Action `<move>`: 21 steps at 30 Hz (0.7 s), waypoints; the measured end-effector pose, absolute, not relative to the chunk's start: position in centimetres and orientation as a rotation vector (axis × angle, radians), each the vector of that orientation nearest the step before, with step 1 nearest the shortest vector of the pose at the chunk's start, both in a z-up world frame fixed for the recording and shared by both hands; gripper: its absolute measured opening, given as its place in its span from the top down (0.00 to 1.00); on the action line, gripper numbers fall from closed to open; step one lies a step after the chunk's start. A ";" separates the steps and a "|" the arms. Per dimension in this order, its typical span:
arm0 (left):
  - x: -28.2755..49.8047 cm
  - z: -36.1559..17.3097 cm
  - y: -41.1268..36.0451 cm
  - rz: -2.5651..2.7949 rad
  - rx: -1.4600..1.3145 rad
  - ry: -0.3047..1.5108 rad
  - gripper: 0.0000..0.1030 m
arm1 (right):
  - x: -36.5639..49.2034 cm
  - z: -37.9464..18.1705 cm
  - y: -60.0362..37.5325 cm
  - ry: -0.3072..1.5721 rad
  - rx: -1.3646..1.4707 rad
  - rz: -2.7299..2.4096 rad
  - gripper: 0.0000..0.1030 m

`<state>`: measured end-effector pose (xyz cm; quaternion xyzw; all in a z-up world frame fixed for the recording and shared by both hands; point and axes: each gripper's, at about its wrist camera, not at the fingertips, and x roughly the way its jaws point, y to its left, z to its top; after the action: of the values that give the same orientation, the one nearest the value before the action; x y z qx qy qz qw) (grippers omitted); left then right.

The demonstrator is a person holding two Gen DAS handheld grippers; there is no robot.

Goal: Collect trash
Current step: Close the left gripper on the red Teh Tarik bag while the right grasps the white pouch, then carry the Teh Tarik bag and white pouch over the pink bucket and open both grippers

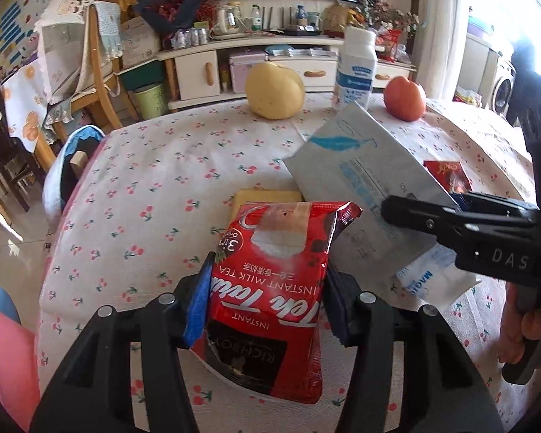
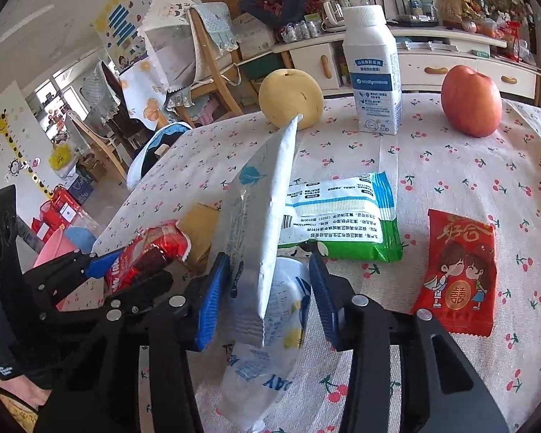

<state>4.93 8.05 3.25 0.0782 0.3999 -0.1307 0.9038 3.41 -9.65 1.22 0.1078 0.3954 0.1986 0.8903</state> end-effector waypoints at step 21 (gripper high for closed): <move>2.6 8.9 16.5 -0.008 0.024 0.644 0.47 | -0.1 4.2 -7.9 0.734 0.158 0.413 0.91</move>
<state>2.59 16.55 8.91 0.0119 0.3162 -0.0040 0.9486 -0.06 -7.92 4.15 0.0764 0.3559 0.2001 0.9096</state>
